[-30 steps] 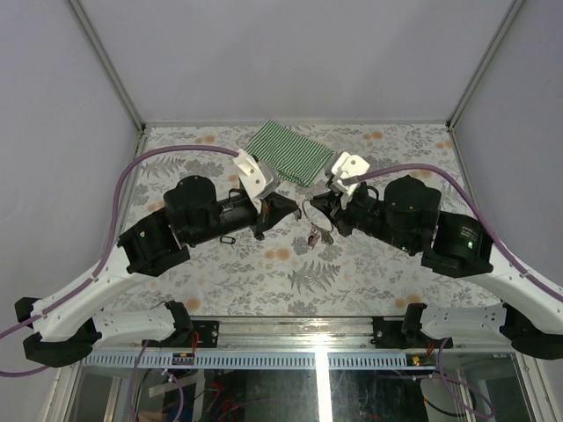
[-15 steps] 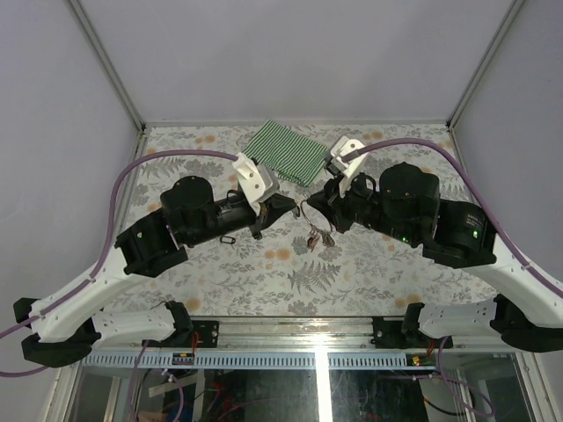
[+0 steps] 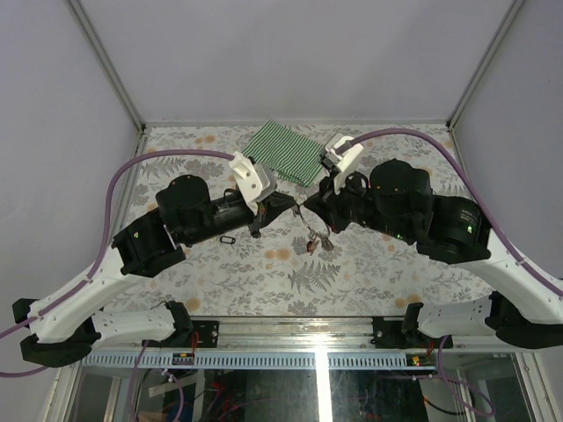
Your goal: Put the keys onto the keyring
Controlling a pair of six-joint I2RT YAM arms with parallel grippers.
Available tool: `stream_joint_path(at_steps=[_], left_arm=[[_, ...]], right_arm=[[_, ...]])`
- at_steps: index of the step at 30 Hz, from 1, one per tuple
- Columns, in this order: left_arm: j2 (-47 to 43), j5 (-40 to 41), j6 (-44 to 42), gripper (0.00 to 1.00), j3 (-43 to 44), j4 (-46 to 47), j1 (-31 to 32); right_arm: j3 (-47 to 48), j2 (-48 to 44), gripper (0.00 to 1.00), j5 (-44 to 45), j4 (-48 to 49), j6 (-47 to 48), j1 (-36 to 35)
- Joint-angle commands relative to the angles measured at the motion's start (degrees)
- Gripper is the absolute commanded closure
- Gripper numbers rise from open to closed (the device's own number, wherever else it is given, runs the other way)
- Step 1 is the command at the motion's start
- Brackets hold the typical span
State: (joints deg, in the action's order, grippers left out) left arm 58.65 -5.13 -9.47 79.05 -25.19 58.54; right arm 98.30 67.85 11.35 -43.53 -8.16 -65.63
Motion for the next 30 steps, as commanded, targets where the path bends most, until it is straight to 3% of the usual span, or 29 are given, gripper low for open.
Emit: stream_joint_path(at_steps=[1, 30], left_arm=[[0.10, -0.89, -1.25, 1.00, 2.21, 2.47, 0.69], [0.19, -1.05, -1.73, 1.00, 2.74, 1.90, 1.28]], right_arm=[[3.16, 0.82, 1.00, -0.02, 1.37, -1.91, -0.40], [3.30, 2.27, 1.00, -0.45, 1.39, -3.18, -0.41]])
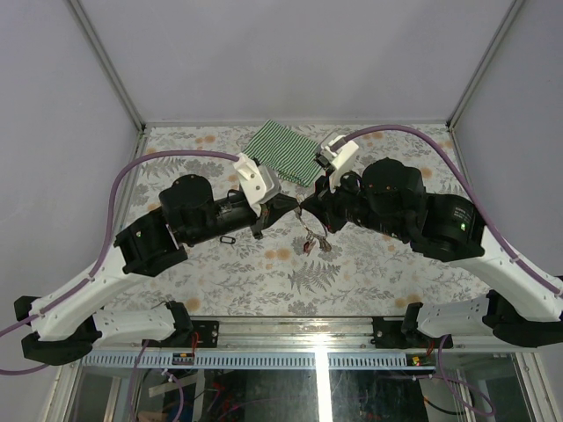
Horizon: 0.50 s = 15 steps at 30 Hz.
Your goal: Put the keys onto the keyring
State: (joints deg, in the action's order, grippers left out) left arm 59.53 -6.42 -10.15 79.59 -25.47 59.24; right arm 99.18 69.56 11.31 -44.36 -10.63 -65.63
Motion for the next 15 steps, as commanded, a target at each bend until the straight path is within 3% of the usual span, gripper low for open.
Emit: stream_joint_path(at_steps=[1, 15], left_arm=[[-0.73, 0.40, -1.10, 1.00, 2.15, 2.23, 0.61], [-0.80, 0.09, -1.01, 1.00, 2.30, 2.36, 0.74]], right_arm=[[2.38, 0.58, 1.00, -0.52, 2.11, -0.76, -0.43], [2.29, 1.25, 1.00, -2.60, 1.65, -1.05, -0.43]])
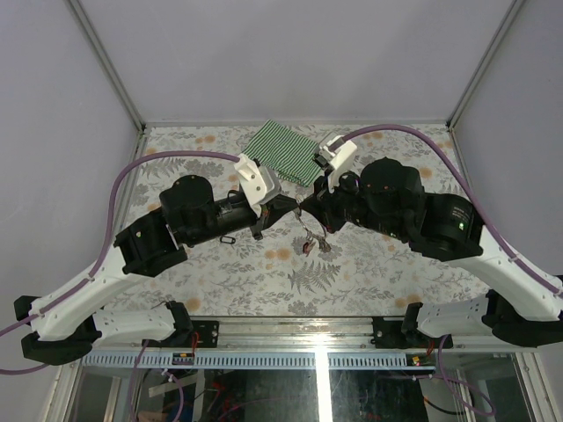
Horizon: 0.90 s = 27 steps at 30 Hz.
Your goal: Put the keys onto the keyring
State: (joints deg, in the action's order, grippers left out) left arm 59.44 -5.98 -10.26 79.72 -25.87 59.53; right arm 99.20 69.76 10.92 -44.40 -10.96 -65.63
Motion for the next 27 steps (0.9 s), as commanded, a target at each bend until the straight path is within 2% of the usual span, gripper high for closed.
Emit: stream_joint_path(at_steps=[1, 12, 27], left_arm=[[-0.58, -0.69, -0.90, 1.00, 2.28, 2.75, 0.50], [-0.49, -0.07, -1.16, 1.00, 2.63, 2.75, 0.76], [-2.02, 4.62, -1.60, 1.00, 1.09, 4.67, 0.74]], right_arm=[[2.23, 1.15, 1.00, -2.14, 1.67, -0.70, -0.39], [2.69, 1.94, 1.00, -3.34, 0.55, -0.73, -0.38], [2.87, 1.61, 1.00, -5.06, -0.18, -0.87, -0.38]])
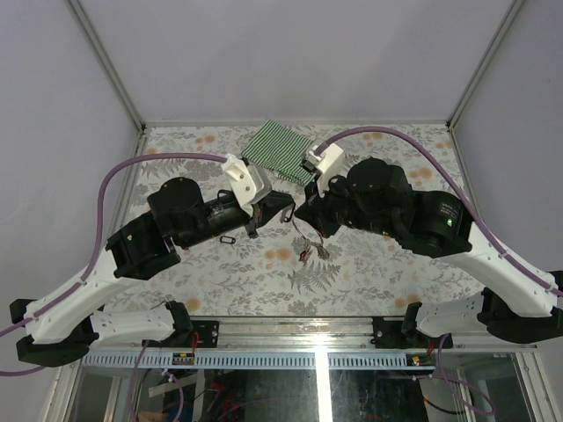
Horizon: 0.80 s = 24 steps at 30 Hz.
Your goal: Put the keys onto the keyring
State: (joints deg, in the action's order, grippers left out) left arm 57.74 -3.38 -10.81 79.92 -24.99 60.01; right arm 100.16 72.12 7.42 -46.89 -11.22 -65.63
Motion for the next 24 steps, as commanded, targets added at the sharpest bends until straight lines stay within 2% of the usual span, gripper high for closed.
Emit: stream_joint_path(at_steps=[1, 13, 19, 24], left_arm=[[-0.24, 2.17, -1.14, 1.00, 0.88, 3.55, 0.28], [-0.98, 0.12, 1.42, 1.00, -0.30, 3.85, 0.28], [-3.25, -2.74, 10.53, 1.00, -4.67, 9.77, 0.26], [-5.12, -6.67, 21.08, 1.00, -9.32, 18.01, 0.28]], right_arm=[[1.73, -1.08, 1.00, -1.31, 2.64, -0.57, -0.38], [-1.74, -6.71, 1.00, 5.78, 7.30, 2.51, -0.37], [-12.45, -14.42, 1.00, 1.55, 20.79, 11.64, -0.41], [-24.46, -21.78, 1.00, -2.51, 36.24, 22.49, -0.38]])
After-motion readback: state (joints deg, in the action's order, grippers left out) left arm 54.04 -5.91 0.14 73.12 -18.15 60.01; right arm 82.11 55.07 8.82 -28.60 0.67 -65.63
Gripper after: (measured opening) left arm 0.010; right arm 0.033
